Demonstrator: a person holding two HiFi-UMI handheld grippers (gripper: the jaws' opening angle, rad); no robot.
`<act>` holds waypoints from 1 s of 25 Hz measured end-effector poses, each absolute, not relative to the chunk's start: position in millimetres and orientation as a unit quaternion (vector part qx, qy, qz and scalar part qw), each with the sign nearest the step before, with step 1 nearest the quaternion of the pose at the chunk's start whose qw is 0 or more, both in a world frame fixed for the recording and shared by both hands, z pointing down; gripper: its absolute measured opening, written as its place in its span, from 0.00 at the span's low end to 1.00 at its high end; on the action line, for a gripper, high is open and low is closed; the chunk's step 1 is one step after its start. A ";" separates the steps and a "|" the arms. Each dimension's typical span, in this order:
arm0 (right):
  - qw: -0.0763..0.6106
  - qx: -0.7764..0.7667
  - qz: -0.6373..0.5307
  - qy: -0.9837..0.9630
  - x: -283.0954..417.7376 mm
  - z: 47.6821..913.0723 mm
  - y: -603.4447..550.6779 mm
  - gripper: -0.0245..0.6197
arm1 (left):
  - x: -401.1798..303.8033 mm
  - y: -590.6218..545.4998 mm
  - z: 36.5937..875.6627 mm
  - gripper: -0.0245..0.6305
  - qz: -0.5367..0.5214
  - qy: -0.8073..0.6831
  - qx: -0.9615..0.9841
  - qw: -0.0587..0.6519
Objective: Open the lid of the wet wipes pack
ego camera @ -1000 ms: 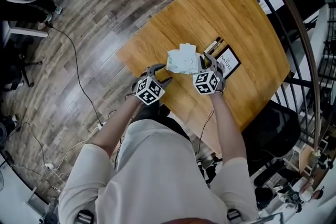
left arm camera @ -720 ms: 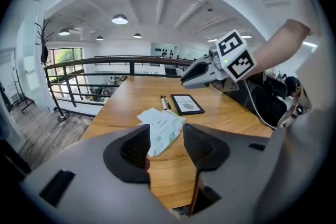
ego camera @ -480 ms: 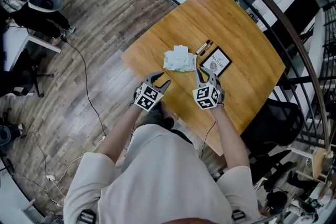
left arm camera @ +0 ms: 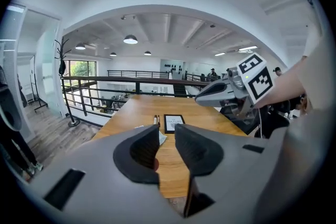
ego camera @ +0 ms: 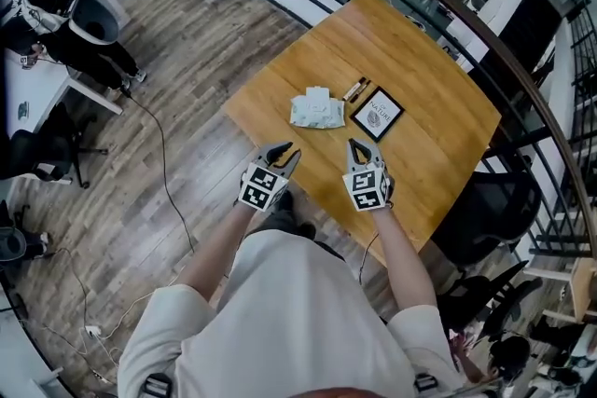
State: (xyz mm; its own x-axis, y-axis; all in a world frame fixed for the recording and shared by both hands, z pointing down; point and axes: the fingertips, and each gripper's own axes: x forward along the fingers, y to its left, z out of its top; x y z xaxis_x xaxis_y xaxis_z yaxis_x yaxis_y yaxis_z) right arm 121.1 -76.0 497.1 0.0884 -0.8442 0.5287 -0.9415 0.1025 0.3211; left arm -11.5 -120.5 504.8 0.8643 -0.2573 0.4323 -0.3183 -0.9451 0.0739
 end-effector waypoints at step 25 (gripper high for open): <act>0.169 0.718 0.114 -0.666 78.7 398.5 -39.4 0.04 | -73.3 -147.7 407.8 0.03 0.166 -0.117 0.977 0.069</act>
State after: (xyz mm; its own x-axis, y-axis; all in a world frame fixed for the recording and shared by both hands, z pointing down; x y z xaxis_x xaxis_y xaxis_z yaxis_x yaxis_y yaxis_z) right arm 78.7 -39.4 398.5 0.0882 -0.9172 0.3886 -0.9942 -0.0567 0.0919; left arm -73.3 -147.7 407.8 0.9173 -0.2055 0.3411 -0.2515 -0.9631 0.0962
